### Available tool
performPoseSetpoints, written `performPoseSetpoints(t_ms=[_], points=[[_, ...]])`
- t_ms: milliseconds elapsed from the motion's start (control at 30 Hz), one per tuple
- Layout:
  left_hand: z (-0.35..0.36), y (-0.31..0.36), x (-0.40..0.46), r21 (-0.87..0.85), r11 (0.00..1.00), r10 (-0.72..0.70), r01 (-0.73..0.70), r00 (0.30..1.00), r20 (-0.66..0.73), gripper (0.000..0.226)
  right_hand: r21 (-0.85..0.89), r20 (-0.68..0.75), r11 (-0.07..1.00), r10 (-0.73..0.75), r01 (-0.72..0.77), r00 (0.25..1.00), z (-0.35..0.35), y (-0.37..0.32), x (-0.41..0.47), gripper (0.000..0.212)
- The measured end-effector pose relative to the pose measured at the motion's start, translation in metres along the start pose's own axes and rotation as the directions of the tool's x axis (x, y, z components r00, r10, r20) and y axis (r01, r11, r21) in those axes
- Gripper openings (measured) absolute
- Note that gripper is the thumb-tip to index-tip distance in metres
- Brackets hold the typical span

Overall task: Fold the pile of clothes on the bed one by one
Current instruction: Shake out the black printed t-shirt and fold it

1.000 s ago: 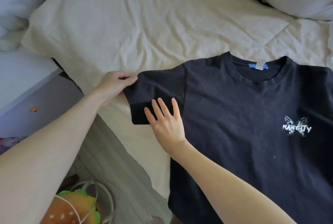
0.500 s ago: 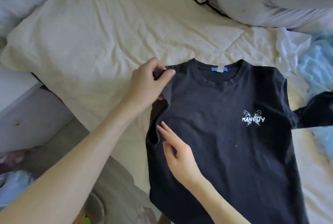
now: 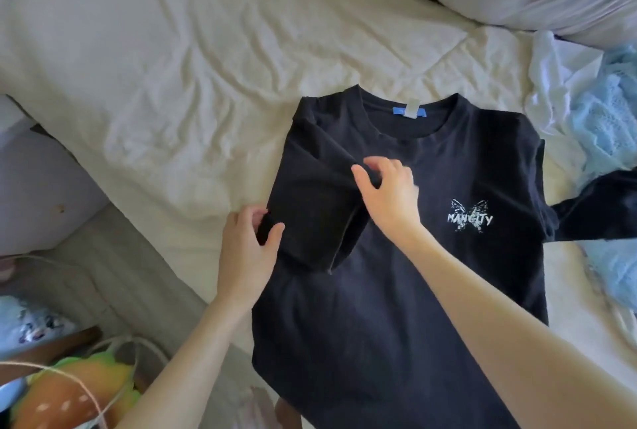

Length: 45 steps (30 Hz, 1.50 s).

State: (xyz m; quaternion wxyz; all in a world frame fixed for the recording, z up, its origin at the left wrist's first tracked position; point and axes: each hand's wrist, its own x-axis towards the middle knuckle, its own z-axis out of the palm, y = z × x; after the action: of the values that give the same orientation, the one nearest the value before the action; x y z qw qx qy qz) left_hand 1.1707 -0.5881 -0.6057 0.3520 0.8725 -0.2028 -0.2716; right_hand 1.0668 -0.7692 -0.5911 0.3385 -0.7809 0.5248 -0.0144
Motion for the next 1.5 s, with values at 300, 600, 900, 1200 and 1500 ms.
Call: performPoseSetpoints(t_ms=[300, 600, 900, 1200, 1500], points=[[-0.005, -0.014, 0.007, -0.199, 0.954, -0.207, 0.225, 0.972, 0.109, 0.012, 0.097, 0.197, 0.995, -0.024, 0.005, 0.980, 0.030, -0.077, 0.086, 0.032], [-0.003, -0.015, 0.001, 0.044, 0.998, -0.040, 0.043, 0.997, -0.069, 0.014, 0.075, 0.244, 0.997, -0.045, 0.027, 0.969, 0.032, -0.069, 0.104, 0.040], [0.041, 0.018, -0.037, 0.557, 0.713, 0.365, -0.425, 0.904, 0.223, 0.041, -0.061, 0.342, 0.991, 0.131, -0.118, 0.931, -0.023, 0.028, 0.049, 0.020], [0.038, 0.029, -0.034, 0.566, 0.625, 0.420, -0.537, 0.843, 0.336, 0.021, 0.222, 0.207, 0.936, 0.228, -0.273, 0.951, -0.037, 0.052, 0.036, 0.017], [0.115, 0.077, -0.009, 0.583, 0.496, 0.363, -0.644, 0.763, 0.534, 0.063, 0.145, -0.468, 0.895, 0.438, -0.423, 0.767, -0.120, 0.194, -0.037, 0.014]])
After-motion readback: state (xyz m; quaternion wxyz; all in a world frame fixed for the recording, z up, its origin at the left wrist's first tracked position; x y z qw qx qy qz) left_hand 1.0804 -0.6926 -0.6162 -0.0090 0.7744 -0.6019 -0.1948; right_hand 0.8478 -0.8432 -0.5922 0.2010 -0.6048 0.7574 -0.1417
